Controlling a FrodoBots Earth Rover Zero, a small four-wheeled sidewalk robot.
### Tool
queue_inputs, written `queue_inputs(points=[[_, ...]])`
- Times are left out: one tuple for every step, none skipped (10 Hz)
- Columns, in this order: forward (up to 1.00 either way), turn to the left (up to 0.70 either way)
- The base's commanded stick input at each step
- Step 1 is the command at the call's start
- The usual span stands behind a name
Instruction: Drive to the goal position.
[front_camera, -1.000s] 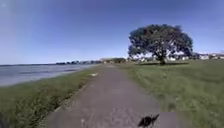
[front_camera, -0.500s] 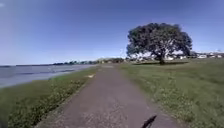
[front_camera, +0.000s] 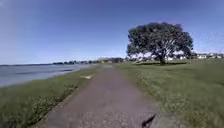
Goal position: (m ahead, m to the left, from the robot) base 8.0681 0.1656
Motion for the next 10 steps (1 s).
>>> queue_inputs(points=[[0.7, 0.0], [0.7, 0.0], [0.7, 0.0], [0.7, 0.0], [0.7, 0.0], [0.7, 0.0], [0.7, 0.0], [0.7, 0.0], [0.7, 0.0], [0.7, 0.0]])
